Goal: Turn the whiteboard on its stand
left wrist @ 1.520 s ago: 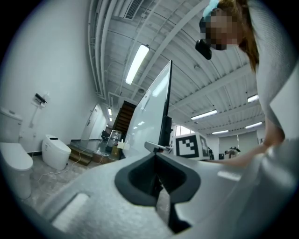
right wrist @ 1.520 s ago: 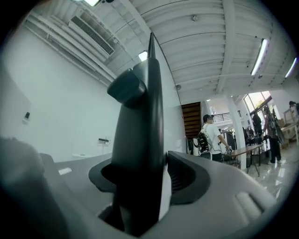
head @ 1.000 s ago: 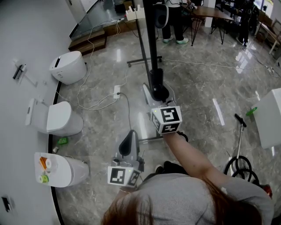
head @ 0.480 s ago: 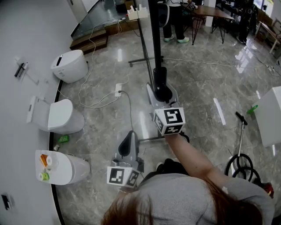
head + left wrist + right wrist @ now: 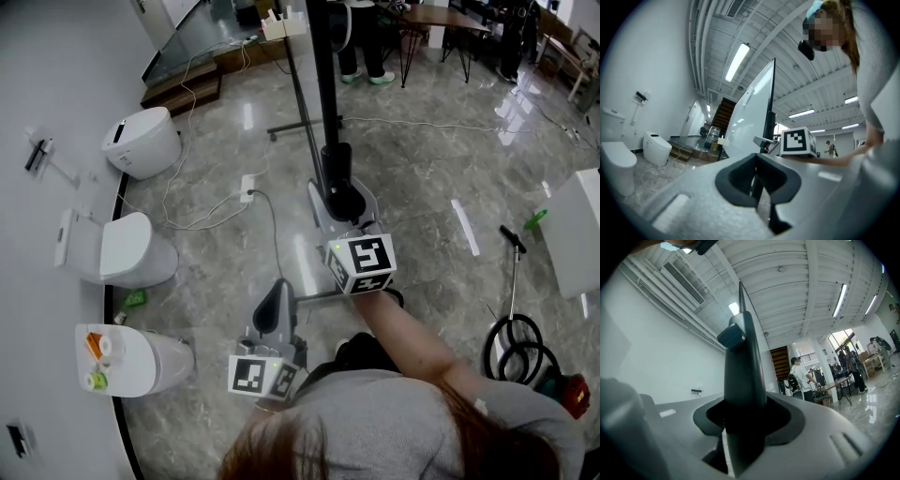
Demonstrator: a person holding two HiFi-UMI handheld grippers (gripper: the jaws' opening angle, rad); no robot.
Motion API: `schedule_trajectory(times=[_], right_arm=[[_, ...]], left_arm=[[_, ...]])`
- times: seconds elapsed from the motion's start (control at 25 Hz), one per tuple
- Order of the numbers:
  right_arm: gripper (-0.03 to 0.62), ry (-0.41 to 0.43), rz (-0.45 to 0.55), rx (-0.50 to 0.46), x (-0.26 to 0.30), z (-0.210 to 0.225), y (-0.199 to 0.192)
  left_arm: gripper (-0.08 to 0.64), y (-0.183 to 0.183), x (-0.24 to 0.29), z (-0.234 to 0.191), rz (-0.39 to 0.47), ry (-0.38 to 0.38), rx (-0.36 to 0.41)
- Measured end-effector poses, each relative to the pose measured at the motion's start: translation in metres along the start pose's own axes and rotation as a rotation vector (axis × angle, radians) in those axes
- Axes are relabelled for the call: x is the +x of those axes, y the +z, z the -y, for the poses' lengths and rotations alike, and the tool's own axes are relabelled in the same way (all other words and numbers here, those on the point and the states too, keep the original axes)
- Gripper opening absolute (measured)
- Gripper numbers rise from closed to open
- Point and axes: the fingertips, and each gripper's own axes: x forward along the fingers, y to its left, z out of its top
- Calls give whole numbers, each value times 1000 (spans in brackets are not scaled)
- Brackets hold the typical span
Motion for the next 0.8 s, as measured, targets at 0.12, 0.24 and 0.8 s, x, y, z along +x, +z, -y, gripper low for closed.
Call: schedule_trajectory(times=[0.12,0.24,0.8], right_arm=[[176,2,-1,3,-6,-3,0],[176,2,-1,1,-13,-6,1],[179,20,-11,12,-39,-16,4]], left_arm=[[2,3,-2,2,7,-7,-1],[2,6,-7,2,19,-4,0],[2,5,-34,22,20,9,-4]])
